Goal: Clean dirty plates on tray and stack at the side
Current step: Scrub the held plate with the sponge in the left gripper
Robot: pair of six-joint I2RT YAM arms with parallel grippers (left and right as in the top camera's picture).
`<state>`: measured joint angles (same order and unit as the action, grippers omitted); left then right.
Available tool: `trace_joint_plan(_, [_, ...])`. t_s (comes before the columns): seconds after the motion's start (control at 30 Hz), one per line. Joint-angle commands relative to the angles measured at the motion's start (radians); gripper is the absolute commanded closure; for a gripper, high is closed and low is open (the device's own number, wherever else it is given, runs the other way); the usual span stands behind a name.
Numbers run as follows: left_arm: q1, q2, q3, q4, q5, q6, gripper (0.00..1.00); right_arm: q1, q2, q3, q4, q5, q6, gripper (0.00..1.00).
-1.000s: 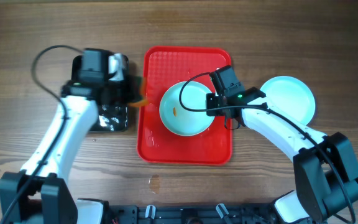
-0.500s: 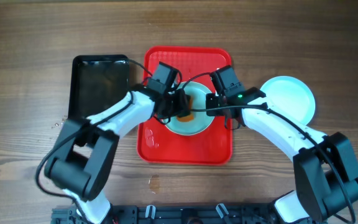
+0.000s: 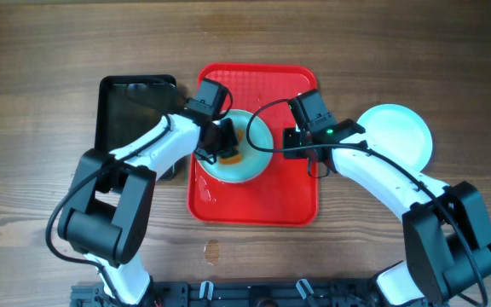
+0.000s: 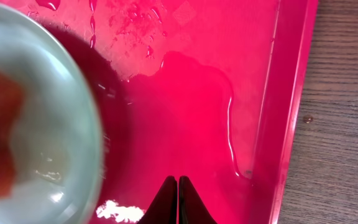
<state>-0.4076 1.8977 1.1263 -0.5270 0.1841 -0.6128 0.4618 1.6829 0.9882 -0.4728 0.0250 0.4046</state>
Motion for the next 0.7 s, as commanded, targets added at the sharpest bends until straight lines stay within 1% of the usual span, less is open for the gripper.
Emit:
trace_joint_plan(0.0, [-0.004,0.046,-0.036,-0.015,-0.171,0.09,0.96,0.002,-0.013,0.005,0.016,-0.061,0.0,0.96])
trace_joint_plan(0.07, [-0.024,0.046,-0.036,-0.009,-0.171,0.093,0.96,0.002,0.0,-0.01,0.063,-0.162,-0.09,0.96])
trace_joint_plan(0.1, [-0.037,0.046,-0.036,-0.006,-0.171,0.093,0.96,0.002,0.012,-0.016,0.076,-0.196,-0.098,0.95])
trace_joint_plan(0.13, [-0.048,0.046,-0.036,-0.004,-0.171,0.093,0.96,0.002,0.023,-0.018,0.081,-0.214,-0.098,0.93])
trace_joint_plan(0.17, [-0.069,0.046,-0.036,-0.003,-0.172,0.093,0.96,0.002,0.048,-0.019,0.102,-0.248,-0.118,0.88])
trace_joint_plan(0.23, [-0.084,0.046,-0.036,-0.003,-0.175,0.093,0.96,0.002,0.076,-0.019,0.129,-0.271,-0.124,0.85])
trace_joint_plan(0.4, [-0.09,0.046,-0.036,-0.005,-0.175,0.091,0.96,0.002,0.132,-0.019,0.18,-0.282,-0.116,0.83])
trace_joint_plan(0.67, [-0.09,0.046,-0.036,-0.002,-0.173,0.081,0.96,0.003,0.159,-0.02,0.222,-0.25,-0.113,0.83])
